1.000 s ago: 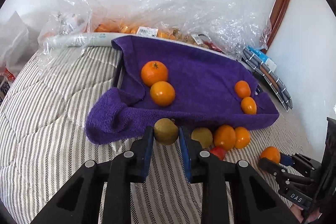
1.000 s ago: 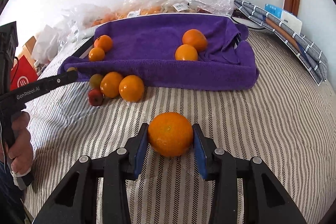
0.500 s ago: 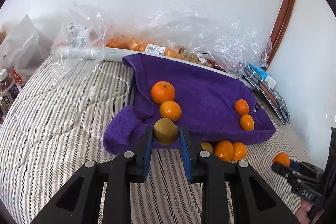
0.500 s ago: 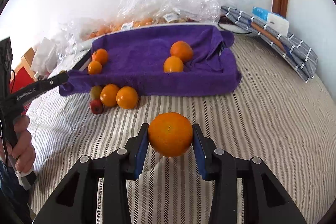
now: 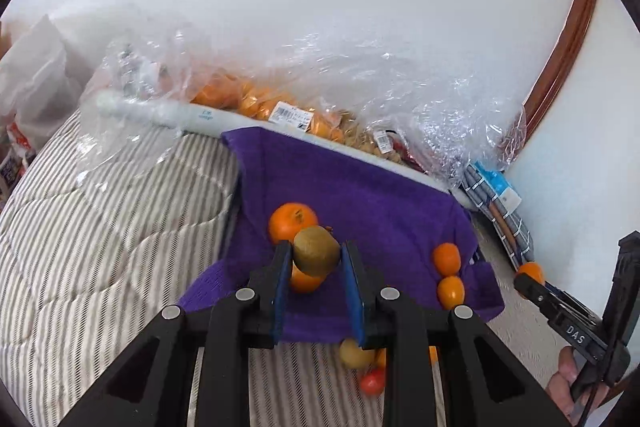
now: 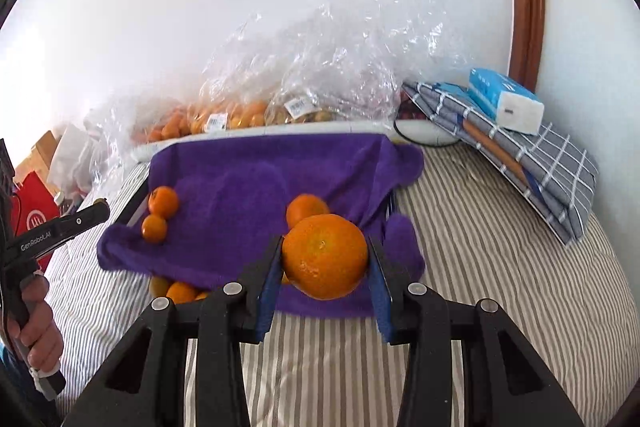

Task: Organize fruits
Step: 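Carry the orange and yellow-green fruit over onto the purple towel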

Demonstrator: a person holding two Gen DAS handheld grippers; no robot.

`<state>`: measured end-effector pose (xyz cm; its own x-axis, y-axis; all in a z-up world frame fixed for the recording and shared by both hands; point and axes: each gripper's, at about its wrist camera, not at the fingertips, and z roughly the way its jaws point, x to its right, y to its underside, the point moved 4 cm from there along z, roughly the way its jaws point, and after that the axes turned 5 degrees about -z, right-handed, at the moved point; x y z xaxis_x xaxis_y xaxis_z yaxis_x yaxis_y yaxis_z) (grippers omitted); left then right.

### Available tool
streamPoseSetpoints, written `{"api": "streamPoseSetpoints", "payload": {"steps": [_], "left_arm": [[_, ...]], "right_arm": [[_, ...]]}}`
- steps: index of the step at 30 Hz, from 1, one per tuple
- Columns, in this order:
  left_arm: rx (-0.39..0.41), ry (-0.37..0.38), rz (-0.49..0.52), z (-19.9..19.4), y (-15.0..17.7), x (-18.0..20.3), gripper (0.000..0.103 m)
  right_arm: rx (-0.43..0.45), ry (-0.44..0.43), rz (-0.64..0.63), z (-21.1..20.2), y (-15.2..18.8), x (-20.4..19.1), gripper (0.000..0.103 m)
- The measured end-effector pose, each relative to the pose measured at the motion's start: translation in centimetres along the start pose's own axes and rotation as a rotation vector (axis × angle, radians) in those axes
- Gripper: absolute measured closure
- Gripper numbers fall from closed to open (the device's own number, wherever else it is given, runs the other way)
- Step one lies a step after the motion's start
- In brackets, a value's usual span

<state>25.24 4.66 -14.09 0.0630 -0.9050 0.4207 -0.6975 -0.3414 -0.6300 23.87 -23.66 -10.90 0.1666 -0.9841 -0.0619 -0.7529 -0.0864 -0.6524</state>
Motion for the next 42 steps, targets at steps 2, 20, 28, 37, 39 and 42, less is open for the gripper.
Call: {"api": "streamPoseSetpoints", "payload": {"steps": [2, 20, 28, 37, 39, 42], "left_arm": [[-0.009, 0.010, -0.005, 1.2, -0.5, 0.7, 0.079], [-0.081, 0.011, 0.103, 6.5, 2.3, 3.8, 0.079], [-0.116, -0.009, 0.134, 7.2, 3.4, 4.3, 0.079], [-0.110, -0.028, 0.149, 7.0, 3.3, 4.7, 0.079], [-0.107, -0.036, 0.157, 7.0, 3.3, 4.8, 0.079], [-0.106, -0.040, 0.165, 7.0, 3.4, 4.8, 0.079]], "right_arm": [[0.007, 0.001, -0.003, 0.9, -0.8, 0.3, 0.063], [-0.094, -0.062, 0.032, 6.8, 0.8, 2.0, 0.063], [-0.110, -0.064, 0.019, 7.2, 1.2, 1.9, 0.063], [-0.105, -0.030, -0.039, 7.4, 1.4, 1.1, 0.062], [-0.105, -0.026, -0.048, 7.4, 1.4, 1.0, 0.062], [-0.106, -0.023, -0.056, 7.3, 1.4, 1.0, 0.062]]}}
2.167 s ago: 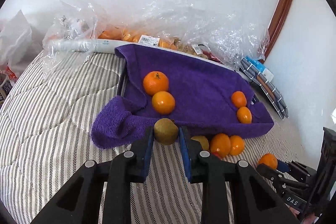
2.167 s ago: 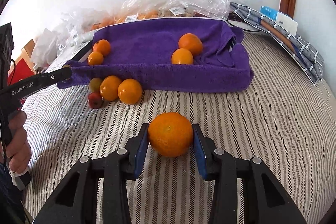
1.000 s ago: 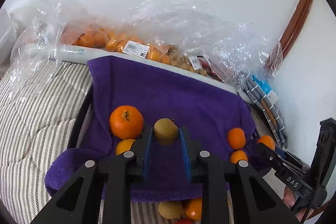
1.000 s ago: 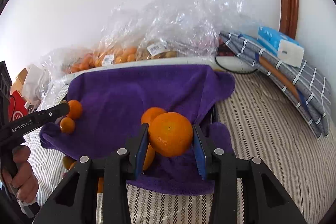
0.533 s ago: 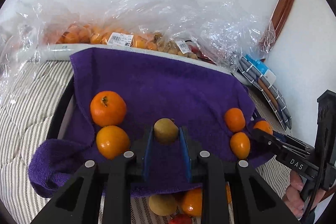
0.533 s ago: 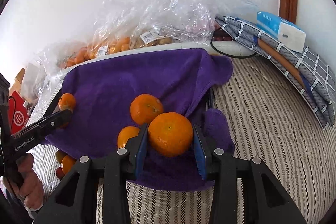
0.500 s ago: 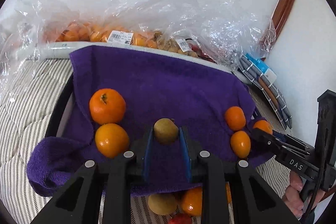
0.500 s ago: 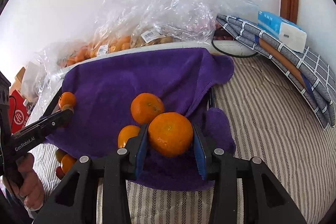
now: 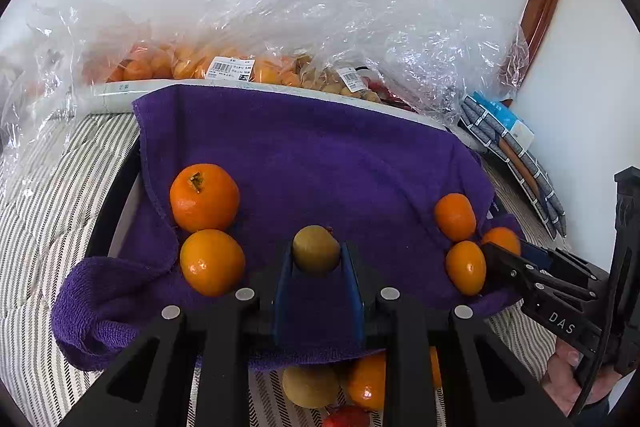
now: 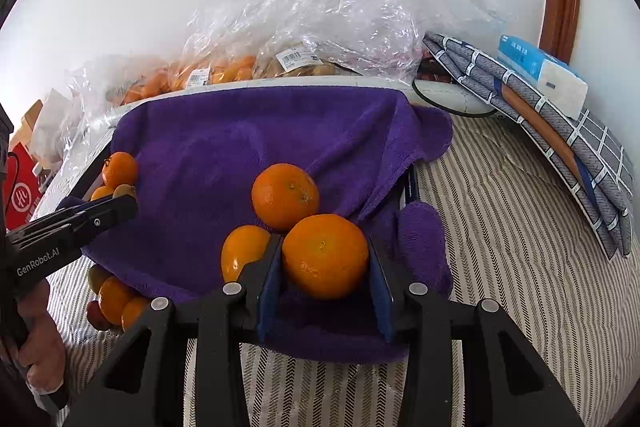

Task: Organize fruits
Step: 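Carry the orange and yellow-green fruit over onto the purple towel, then open both tools to release the orange and yellow-green fruit onto the towel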

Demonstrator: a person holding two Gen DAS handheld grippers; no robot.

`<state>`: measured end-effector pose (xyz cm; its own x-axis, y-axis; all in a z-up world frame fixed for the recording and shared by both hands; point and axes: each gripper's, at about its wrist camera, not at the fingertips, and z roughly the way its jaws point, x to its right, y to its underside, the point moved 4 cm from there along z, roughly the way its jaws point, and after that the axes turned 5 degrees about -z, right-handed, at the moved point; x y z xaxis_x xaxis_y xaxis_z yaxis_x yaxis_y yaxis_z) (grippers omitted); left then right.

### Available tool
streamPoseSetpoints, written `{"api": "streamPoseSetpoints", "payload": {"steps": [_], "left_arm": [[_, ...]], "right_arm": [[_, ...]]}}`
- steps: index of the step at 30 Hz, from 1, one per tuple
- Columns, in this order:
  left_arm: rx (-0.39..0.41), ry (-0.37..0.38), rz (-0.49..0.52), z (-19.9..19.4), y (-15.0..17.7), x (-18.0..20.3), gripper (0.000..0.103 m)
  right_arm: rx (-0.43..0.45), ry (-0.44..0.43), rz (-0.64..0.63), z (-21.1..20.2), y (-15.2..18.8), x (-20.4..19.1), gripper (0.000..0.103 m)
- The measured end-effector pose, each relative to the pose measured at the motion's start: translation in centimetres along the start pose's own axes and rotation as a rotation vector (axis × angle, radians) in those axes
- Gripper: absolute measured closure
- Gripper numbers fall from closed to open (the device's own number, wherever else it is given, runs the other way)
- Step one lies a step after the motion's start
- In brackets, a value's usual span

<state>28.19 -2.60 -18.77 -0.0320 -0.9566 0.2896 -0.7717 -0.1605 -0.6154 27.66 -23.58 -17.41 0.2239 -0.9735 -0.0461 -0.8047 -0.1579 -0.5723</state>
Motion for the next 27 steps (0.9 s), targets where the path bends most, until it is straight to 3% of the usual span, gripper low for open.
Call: {"api": "streamPoseSetpoints", "payload": {"steps": [4, 7, 10, 19, 27], "left_arm": [[0.002, 0.001, 0.002, -0.1, 0.0, 0.0, 0.079], [0.011, 0.007, 0.009, -0.2, 0.0, 0.1, 0.073], [0.034, 0.009, 0.020, -0.7, -0.1, 0.3, 0.063], [0.129, 0.014, 0.019, -2.8, -0.6, 0.2, 0.062], [0.167, 0.038, 0.028, -4.2, 0.1, 0.1, 0.062]], "right_arm": [[0.022, -0.015, 0.008, -0.6, -0.1, 0.1, 0.048], [0.052, -0.007, 0.006, -1.1, -0.3, 0.0, 0.034], [0.072, 0.011, -0.005, -1.5, -0.4, -0.1, 0.034], [0.150, 0.060, 0.031, -4.7, -0.7, 0.0, 0.034], [0.151, 0.098, 0.066, -8.2, 0.5, -0.9, 0.034]]}}
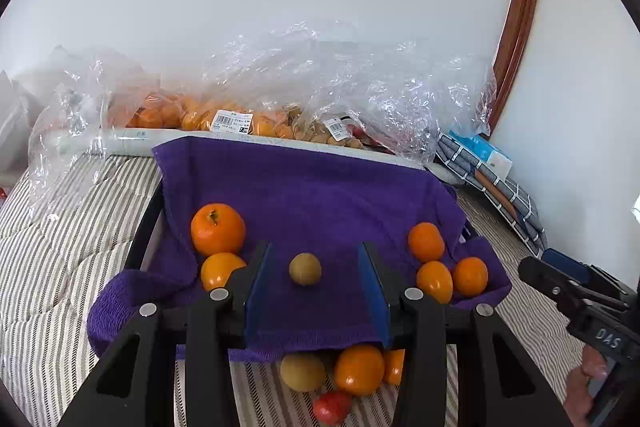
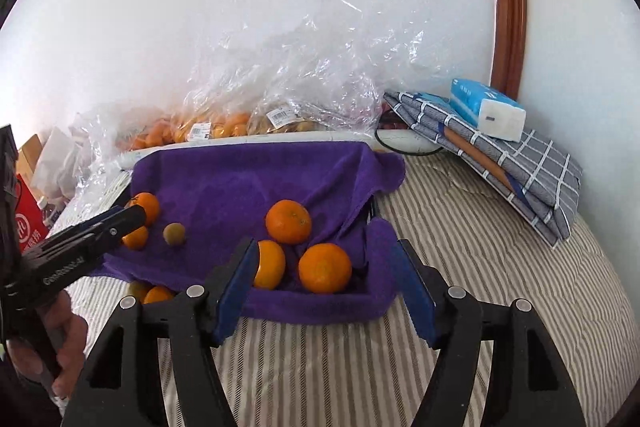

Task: Organize fruits
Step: 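Open both tools to release the orange and yellow-green fruit onto the towel, then grasp an orange with the right tool while the left tool grasps the small red fruit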

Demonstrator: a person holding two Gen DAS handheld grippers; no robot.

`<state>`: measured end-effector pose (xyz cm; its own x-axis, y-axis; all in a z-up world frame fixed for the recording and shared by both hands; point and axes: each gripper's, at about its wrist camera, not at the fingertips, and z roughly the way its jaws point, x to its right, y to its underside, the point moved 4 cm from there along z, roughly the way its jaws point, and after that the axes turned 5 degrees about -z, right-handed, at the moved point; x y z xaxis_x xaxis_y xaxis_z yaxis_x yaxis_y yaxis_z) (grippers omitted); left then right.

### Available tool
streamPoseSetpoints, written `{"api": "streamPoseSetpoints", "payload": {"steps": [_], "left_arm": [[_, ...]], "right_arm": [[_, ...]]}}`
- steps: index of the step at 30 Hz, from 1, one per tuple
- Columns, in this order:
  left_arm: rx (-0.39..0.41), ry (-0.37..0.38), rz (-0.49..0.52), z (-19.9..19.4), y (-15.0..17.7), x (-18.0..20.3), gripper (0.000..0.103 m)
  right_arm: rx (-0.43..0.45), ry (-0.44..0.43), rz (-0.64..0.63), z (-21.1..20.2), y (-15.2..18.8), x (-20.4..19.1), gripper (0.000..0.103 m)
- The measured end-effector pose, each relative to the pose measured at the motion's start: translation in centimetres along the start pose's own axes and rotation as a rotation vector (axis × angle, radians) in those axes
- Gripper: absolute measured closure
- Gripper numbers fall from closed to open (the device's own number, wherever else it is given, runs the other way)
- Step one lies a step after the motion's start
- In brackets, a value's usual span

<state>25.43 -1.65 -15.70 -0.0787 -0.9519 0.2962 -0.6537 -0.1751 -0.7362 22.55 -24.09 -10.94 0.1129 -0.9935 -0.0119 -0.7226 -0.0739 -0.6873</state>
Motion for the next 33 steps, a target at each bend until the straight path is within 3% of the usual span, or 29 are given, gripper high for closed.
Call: {"api": "streamPoseSetpoints", "payload": {"steps": [6, 11, 16, 20, 33], "left_arm": [[0.001, -0.019, 0.009, -1.4, 1.0, -1.5, 0.062], [-0.003, -0.070, -0.032, -3.3, 1.7, -4.6, 0.060], [-0.031, -0.132, -0.071, -4.7, 2.7, -7.7, 0.058], [-0.059, -0.138, -0.094, -5.6, 3.6, -9.2, 0.058], [-0.066, -0.107, -0.035, -5.7, 4.2, -8.0, 0.055]], "right_arm": [[-0.028, -0.053, -0.023, -1.9, 1.5, -2.0, 0.039], [-0.066, -0.091, -0.056, -2.0, 3.0, -4.4, 0.051], [-0.102, -0.139, -0.063, -0.9, 4.6, -6.6, 0.057], [-0.142, -0.158, -0.094, 1.2, 5.3, -8.6, 0.066], [-0.175, -0.187, -0.200, 4.4, 5.4, -11.3, 0.071]]}}
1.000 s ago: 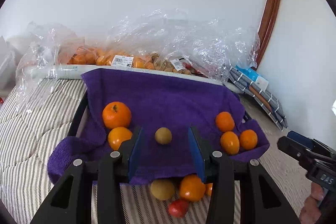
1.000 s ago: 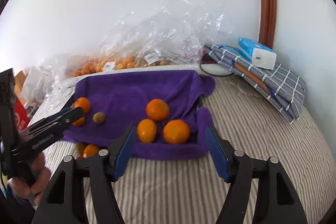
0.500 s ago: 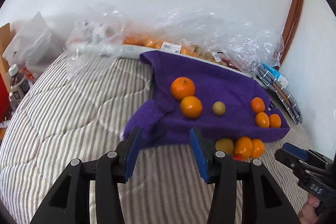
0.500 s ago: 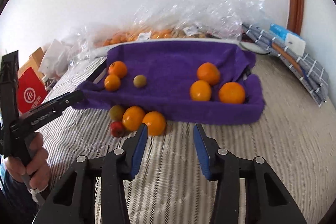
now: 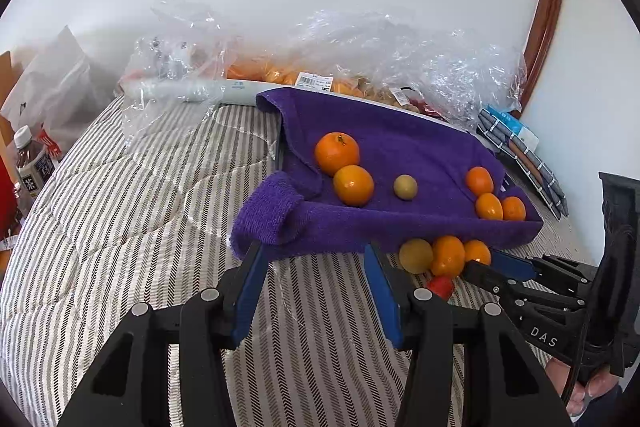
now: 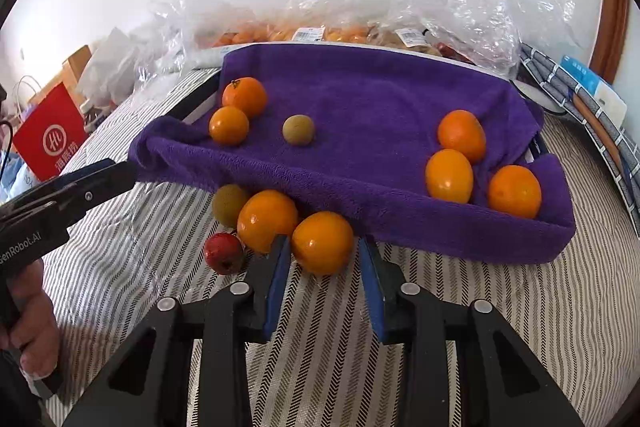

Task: Organize fruits
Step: 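Grasp an orange with the right tool while the left tool grasps the small red fruit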

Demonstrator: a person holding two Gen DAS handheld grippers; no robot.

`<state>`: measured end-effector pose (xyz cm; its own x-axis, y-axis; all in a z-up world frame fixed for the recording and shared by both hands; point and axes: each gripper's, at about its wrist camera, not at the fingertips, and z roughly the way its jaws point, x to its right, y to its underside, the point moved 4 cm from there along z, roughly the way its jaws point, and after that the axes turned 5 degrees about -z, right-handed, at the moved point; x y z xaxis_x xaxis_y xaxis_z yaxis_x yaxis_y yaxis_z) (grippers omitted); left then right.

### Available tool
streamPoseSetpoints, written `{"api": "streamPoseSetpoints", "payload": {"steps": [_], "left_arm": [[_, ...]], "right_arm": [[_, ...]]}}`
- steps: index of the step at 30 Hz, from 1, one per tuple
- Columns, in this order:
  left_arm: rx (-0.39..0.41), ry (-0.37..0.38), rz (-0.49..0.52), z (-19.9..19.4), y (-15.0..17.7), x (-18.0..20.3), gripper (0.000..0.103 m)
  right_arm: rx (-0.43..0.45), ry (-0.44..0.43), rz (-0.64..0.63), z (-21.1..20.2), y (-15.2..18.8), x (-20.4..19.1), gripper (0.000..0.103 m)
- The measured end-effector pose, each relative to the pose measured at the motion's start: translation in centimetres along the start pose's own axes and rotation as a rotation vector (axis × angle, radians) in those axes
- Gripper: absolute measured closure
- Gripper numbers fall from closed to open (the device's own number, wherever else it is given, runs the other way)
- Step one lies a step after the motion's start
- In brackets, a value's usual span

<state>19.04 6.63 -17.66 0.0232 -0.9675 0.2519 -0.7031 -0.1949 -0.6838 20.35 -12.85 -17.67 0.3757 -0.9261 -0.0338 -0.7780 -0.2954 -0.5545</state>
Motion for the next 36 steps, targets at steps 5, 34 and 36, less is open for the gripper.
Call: {"api": "streamPoseSetpoints", "payload": {"steps": [5, 34, 36], "left_arm": [[-0.024, 0.015, 0.022, 0.4, 0.3, 0.4, 0.055], [-0.198, 0.159, 0.119, 3.7, 2.9, 7.9, 0.080], [-0.186, 0.167, 0.105, 3.5, 2.8, 7.7, 0.080]], "right_arm": [[0.023, 0.026, 0.008, -1.6, 1.0, 1.4, 0.071], [0.019, 0.038, 0.105, -2.7, 3.4, 7.0, 0.071], [0.021, 0.038, 0.109, -2.8, 3.5, 7.0, 0.071]]}}
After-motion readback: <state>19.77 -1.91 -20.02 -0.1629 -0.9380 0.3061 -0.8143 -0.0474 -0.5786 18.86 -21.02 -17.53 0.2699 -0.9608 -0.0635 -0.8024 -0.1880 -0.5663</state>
